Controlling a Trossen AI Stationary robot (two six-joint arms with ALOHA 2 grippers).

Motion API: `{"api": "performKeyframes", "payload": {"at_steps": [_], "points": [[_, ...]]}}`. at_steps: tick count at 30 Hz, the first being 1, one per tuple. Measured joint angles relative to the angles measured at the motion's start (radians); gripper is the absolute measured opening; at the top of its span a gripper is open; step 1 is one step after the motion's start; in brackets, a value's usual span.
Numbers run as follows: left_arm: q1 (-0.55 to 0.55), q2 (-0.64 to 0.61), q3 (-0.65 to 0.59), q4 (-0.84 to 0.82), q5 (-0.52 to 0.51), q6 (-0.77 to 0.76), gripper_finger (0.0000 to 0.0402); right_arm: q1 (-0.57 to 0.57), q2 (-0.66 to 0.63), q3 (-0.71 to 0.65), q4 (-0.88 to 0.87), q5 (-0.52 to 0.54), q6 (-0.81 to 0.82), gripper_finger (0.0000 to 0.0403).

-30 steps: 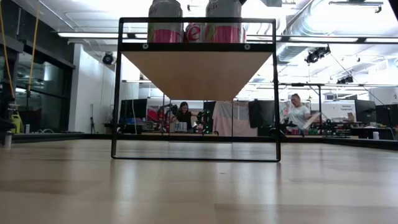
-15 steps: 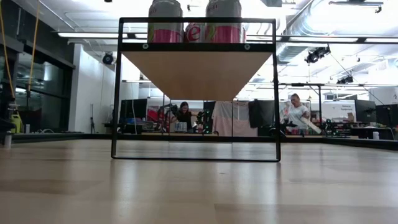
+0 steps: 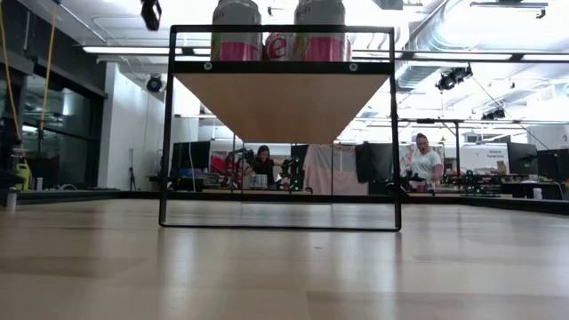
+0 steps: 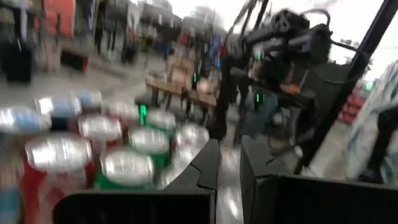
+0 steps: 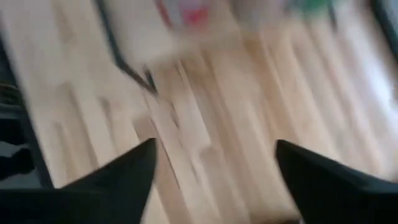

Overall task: Place canned beverage on shelf
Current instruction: Put the pink white soda can on the shelf

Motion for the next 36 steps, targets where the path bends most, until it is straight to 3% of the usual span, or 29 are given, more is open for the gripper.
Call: {"api": "performKeyframes", "payload": {"at_steps": [3,6,8,10,14,17,20,28,36], "points": [[-0.042,-0.019,0.0,-0.12,-0.002,-0.016,0.0,0.042,-0.125,-0.256,0.121,-0.008,0.179,0.021],[-0.119,-0.049,0.0,-0.289,-0.049,-0.052,0.0,0.066,-0.233,-0.485,0.418,-0.007,0.305,0.0075],[-0.199,-0.069,0.0,-0.39,-0.131,-0.078,0.0,0.065,-0.272,-0.619,0.667,0.009,0.339,0.0021],[-0.298,-0.081,-0.003,-0.463,-0.24,-0.12,0.0,0.059,-0.278,-0.726,0.917,0.055,0.374,0.0024],[-0.522,-0.103,-0.094,-0.357,-0.461,-0.204,0.0,0.028,-0.231,-0.833,1.301,0.123,0.358,0.001],[-0.659,-0.095,-0.188,-0.277,-0.648,-0.265,0.0,0.005,-0.179,-0.823,1.35,0.201,0.346,0.0006],[-0.736,-0.051,-0.27,-0.173,-0.786,-0.317,0.0,-0.026,-0.121,-0.785,1.33,0.216,0.371,0.0002],[-0.739,0.023,-0.28,-0.073,-0.852,-0.241,0.0,-0.06,0.007,-0.66,1.197,0.223,0.4,0.0],[-0.652,0.061,-0.278,0.032,-0.83,-0.121,0.0,-0.077,0.086,-0.601,1.193,0.224,0.393,0.0]]}}
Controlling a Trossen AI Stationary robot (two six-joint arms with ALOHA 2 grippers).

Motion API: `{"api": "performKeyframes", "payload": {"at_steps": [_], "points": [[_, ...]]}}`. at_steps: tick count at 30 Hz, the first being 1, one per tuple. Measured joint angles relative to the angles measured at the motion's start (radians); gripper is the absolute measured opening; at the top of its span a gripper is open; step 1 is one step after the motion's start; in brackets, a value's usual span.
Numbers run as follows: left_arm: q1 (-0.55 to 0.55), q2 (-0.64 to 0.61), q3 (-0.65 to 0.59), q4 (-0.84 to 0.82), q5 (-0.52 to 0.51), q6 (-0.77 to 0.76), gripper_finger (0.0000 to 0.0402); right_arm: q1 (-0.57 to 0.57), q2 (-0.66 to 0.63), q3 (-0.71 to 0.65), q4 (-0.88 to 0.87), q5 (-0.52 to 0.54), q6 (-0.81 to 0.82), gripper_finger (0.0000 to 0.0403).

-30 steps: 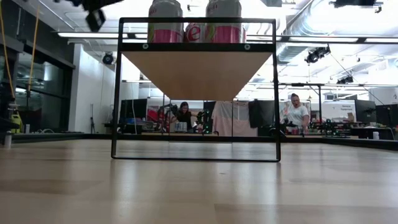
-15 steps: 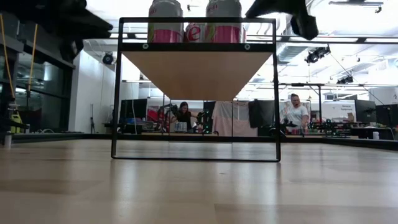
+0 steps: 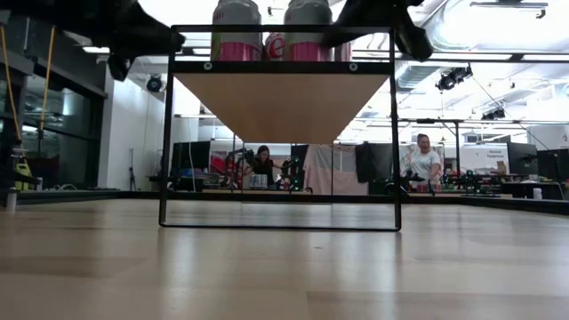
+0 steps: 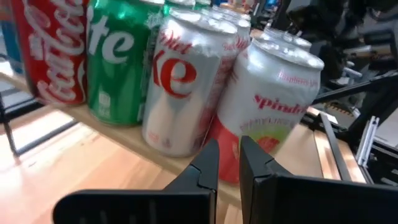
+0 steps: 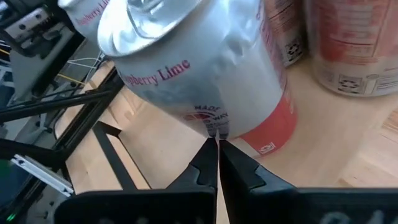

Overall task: Place canned beverage on shelf
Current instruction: Put the pink white soda can on the shelf

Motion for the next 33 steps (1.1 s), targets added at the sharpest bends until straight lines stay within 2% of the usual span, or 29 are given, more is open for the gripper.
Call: {"api": "performKeyframes", "payload": {"at_steps": [8,14,25,33], "points": [[0.07,0.071,0.0,0.092,0.116,0.017,0.0,-0.001,0.026,0.007,0.094,0.018,-0.039,0.0],[0.084,0.15,0.0,0.164,0.176,0.016,0.0,0.008,0.004,0.007,0.056,0.009,-0.072,0.0],[0.086,0.268,0.0,0.293,0.177,0.017,0.0,0.015,-0.023,0.008,-0.141,0.007,-0.031,0.0],[0.114,0.345,0.0,0.39,0.177,0.013,0.0,0.013,-0.023,0.008,-0.16,0.049,-0.018,0.0]]}}
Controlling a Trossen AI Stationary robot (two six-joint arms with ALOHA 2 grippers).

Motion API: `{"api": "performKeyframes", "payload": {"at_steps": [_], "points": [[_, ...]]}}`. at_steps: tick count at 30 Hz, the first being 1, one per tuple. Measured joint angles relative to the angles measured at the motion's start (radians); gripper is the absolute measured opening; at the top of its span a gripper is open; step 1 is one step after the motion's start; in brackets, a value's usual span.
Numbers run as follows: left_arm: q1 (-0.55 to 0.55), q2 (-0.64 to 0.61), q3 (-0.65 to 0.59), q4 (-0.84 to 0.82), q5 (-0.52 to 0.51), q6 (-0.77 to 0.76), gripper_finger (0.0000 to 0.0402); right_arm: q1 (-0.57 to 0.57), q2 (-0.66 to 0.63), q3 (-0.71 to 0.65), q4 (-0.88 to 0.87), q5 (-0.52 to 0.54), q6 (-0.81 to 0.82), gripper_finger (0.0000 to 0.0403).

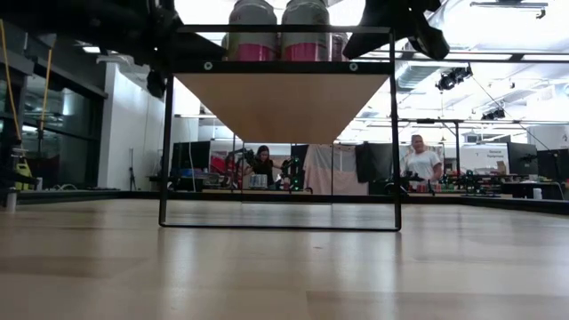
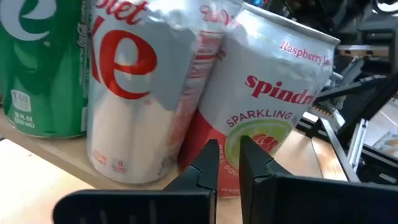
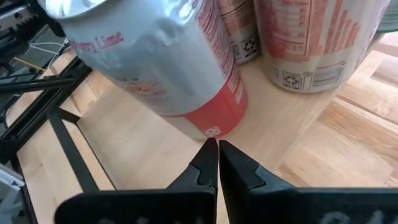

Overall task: Place canned beverage on shelf
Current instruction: Put the pink white soda can on the shelf, then return to Home Position

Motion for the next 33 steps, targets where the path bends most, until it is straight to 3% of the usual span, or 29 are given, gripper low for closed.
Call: {"api": "performKeyframes", "payload": {"at_steps": [12,14,17,21,25,33], "points": [[0.036,0.053,0.0,0.076,0.055,-0.016,0.0,-0.007,0.0,0.0,0.003,0.04,0.002,0.0],[0.036,0.03,0.0,0.037,0.117,-0.024,0.0,-0.006,-0.006,-0.001,-0.008,0.009,-0.012,0.0],[0.034,-0.092,0.0,-0.075,0.209,-0.028,0.0,0.007,-0.05,-0.002,-0.076,-0.029,-0.041,0.0],[0.034,-0.302,0.0,-0.259,0.213,-0.032,0.0,0.041,-0.141,-0.002,-0.21,-0.02,-0.043,0.0],[0.049,-0.485,0.001,-0.29,0.207,0.039,0.0,0.046,-0.225,-0.002,-0.227,-0.008,-0.096,0.0],[0.179,-0.61,0.042,-0.349,0.271,0.164,0.0,-0.034,-0.3,-0.002,-0.15,-0.001,-0.189,0.0]]}}
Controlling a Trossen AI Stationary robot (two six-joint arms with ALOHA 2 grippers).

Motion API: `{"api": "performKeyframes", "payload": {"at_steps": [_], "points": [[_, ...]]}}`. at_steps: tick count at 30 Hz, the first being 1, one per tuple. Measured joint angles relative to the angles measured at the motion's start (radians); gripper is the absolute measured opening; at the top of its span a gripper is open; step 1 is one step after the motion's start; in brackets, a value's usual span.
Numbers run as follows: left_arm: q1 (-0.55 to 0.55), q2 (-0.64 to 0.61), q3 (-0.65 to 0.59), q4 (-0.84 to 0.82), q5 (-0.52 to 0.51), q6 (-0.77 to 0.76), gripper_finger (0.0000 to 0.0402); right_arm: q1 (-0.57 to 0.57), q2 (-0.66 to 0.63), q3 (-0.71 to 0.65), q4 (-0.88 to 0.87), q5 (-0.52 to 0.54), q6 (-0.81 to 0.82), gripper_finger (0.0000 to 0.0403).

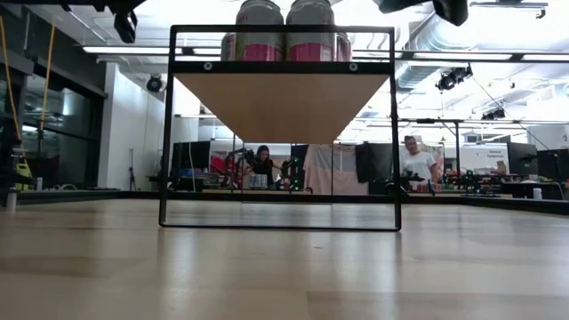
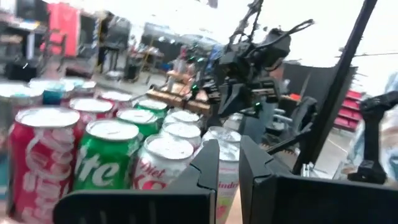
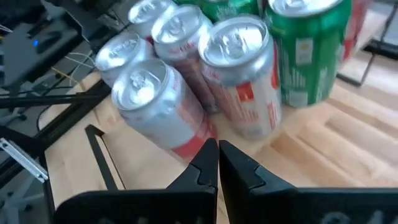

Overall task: Place canned beverage on shelf
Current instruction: Return to Home Position

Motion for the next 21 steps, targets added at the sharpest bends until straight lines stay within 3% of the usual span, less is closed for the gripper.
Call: {"api": "performKeyframes", "payload": {"at_steps": [4,10,21], "points": [[0.053,-0.013,-0.076,0.128,0.094,0.012,0.0,-0.025,-0.007,0.0,0.052,-0.033,-0.074,0.0],[0.083,-0.075,-0.283,0.382,0.116,-0.075,0.0,-0.035,-0.022,0.0,0.101,-0.075,-0.1,0.0],[0.092,-0.287,-0.433,0.363,0.09,-0.15,0.0,-0.034,-0.091,-0.007,0.045,-0.113,-0.101,0.0]]}}
